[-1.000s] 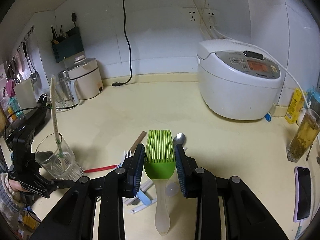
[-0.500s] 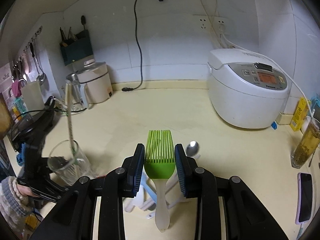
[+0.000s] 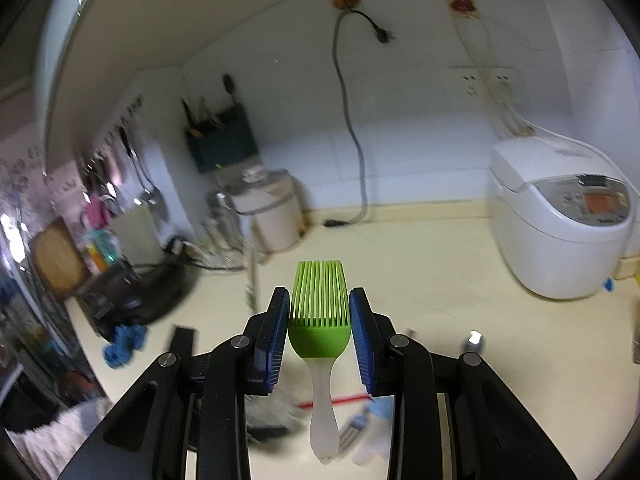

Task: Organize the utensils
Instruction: 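Carry the brush with the right tool over the glass cup held by the left tool, then lower the brush into the glass cup and open the right tool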

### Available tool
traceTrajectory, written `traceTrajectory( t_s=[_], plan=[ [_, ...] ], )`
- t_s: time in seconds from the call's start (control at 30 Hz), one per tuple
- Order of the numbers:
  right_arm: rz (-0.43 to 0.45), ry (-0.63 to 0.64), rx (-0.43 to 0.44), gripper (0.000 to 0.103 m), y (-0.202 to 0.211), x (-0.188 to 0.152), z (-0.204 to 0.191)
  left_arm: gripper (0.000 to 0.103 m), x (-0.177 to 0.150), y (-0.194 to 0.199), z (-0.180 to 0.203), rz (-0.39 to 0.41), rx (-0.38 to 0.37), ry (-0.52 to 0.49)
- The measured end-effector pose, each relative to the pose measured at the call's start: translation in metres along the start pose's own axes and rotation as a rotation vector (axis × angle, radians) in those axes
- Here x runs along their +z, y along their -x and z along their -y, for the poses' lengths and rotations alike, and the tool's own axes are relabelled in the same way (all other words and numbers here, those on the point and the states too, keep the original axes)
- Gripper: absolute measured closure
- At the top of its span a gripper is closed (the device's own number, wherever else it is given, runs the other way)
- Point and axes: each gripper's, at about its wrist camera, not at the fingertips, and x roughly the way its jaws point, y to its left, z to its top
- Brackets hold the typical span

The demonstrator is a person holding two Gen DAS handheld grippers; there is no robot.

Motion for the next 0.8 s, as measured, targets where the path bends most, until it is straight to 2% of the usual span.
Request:
traceTrajectory(
  t_s=[0.13,0.33,0.67,0.8],
  plan=[
    [0.040,-0.013,0.096,0.072,-0.003,0.016,-0.020,0.021,0.000,0.000,0.000,-0.001,0.000,-0.001],
    [0.073,0.020,0.150,0.072,-0.023,0.028,-0.046,0.021,0.000,0.000,0.002,0.000,0.000,-0.002],
    [-0.082,0.071,0.080,0.072,-0.079,-0.016,-0.057,0.021,-0.001,0.000,0.005,-0.001,0.000,-0.011],
    [-0.115,0.085,0.054,0.072,-0.091,-0.028,-0.058,0.021,-0.001,0.001,0.005,0.002,-0.002,-0.008]
  ],
)
